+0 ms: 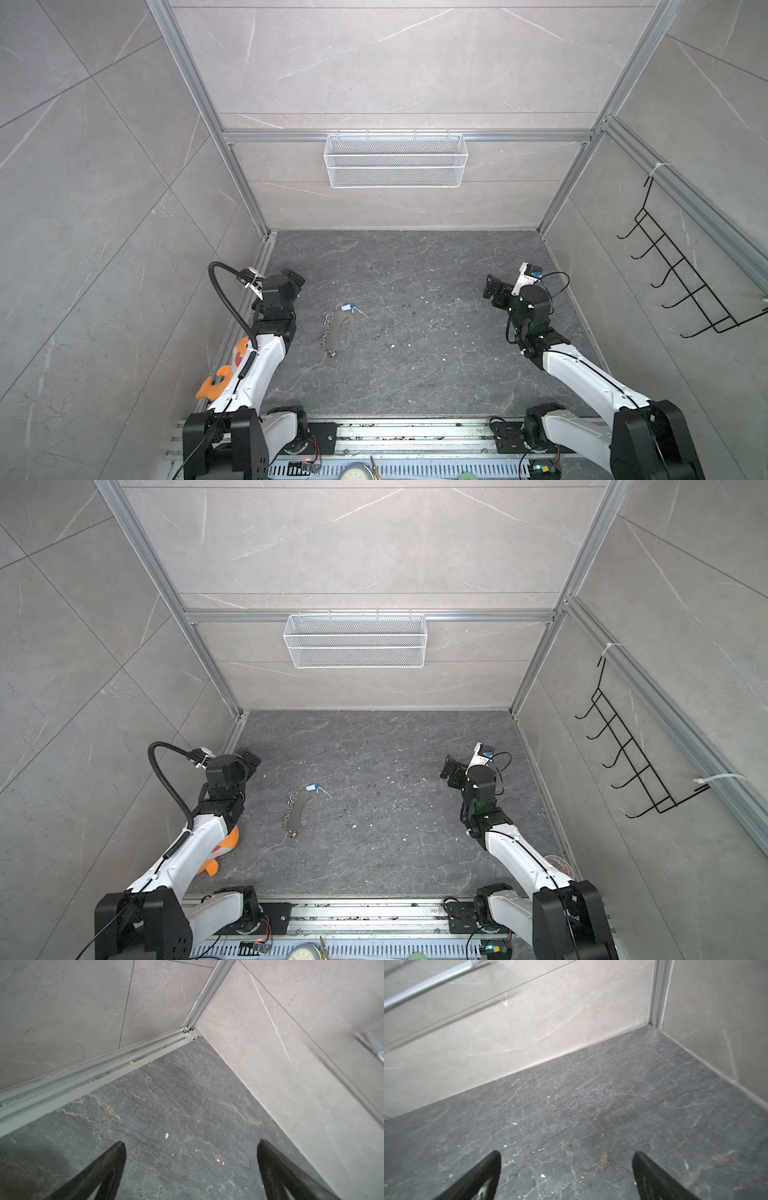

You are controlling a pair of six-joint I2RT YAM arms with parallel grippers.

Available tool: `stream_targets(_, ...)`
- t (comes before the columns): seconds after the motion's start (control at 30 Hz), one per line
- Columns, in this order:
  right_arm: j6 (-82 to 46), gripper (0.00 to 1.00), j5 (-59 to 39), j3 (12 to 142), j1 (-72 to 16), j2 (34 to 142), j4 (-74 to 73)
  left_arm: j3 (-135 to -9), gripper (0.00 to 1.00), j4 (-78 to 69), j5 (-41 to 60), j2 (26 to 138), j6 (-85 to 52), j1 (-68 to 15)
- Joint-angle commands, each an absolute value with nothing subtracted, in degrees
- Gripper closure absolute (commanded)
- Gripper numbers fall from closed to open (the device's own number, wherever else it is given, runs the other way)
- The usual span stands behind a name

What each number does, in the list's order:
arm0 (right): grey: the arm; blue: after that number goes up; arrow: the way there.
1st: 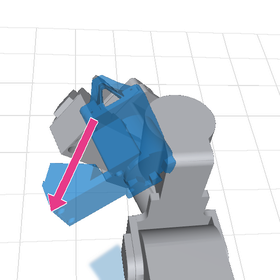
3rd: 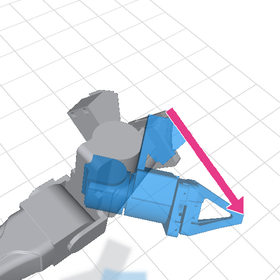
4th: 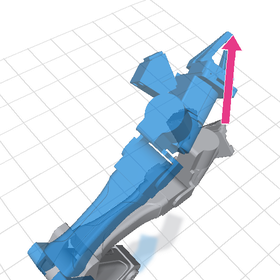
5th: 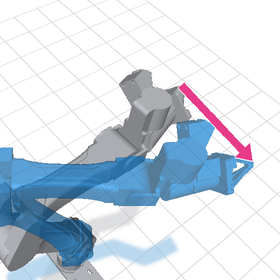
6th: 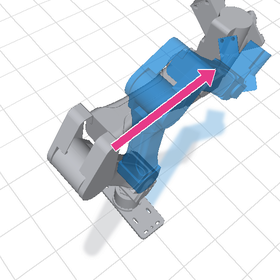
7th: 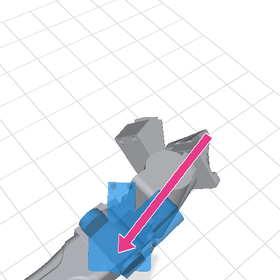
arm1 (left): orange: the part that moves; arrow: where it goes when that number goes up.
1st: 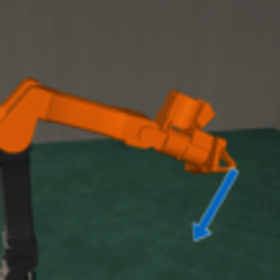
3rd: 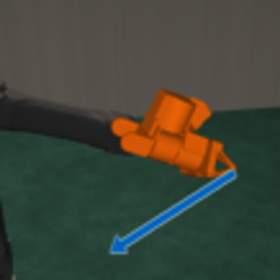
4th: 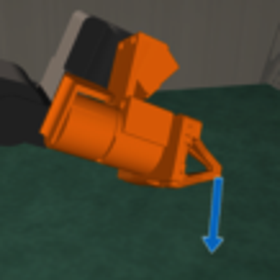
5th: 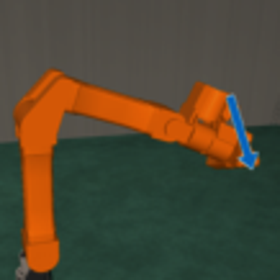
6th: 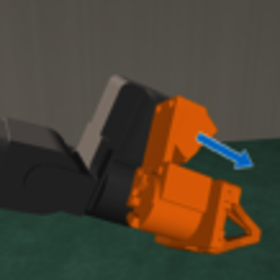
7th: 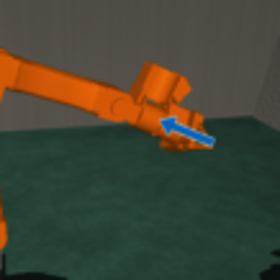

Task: Remove the keys from the keyring

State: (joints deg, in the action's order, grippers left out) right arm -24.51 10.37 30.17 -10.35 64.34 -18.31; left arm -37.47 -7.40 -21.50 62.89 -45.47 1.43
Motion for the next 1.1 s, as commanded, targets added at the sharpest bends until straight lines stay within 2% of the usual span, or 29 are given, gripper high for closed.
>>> stream_targets(0.0,-30.67,0.0,2.78,38.5,-9.8,68.03,-4.24,-34.33,0.0,-7.84,-17.88,58.23,-54.44,1.51)
stream_targets(0.1,-30.24,0.0,0.06,41.49,-9.82,70.96,-1.15,-30.65,0.0,-14.44,-12.56,53.92,-53.77,1.52)
stream_targets(0.2,-32.18,0.0,2.25,38.42,-9.8,68.05,-3.45,-33.18,0.01,-8.57,-7.99,51.21,-49.92,1.43)
stream_targets(0.33,-44.29,0.0,10.77,35.06,-9.07,63.51,0.29,-36.44,0.18,-0.97,0.04,49.8,-47.14,1.49)
stream_targets(0.43,-41.88,0.02,3.53,33.84,-8.09,64.33,-4.39,-36.91,0.25,3.1,5.45,48.48,-47.42,1.39)
stream_targets(0.6,-38.95,0.13,-7.55,31.69,-9.84,66.77,-11.49,-32.57,0.25,5.44,10.21,44.76,-50.2,0.94)
stream_targets(0.77,-31.97,0.16,-6.43,34.65,-23.77,68.83,-6.62,-30.96,0.23,9.04,10.11,41.3,-50.19,0.9)
stream_targets(0.83,-31.4,0.21,-7.59,35.13,-30.04,71.14,-8.37,-30.41,0.17,9.97,9.67,39.66,-50.32,0.92)
stream_targets(0.9,-31.22,0.25,-8.16,35.77,-35.53,73.79,-11.39,-30.48,0.16,11.05,9.46,38.33,-50.27,0.96)
stream_targets(1.07,-27.42,0.3,-0.87,42.69,-51.94,82.38,-13.05,-32.4,0.12,16.29,7.39,35.42,-49.98,0.93)
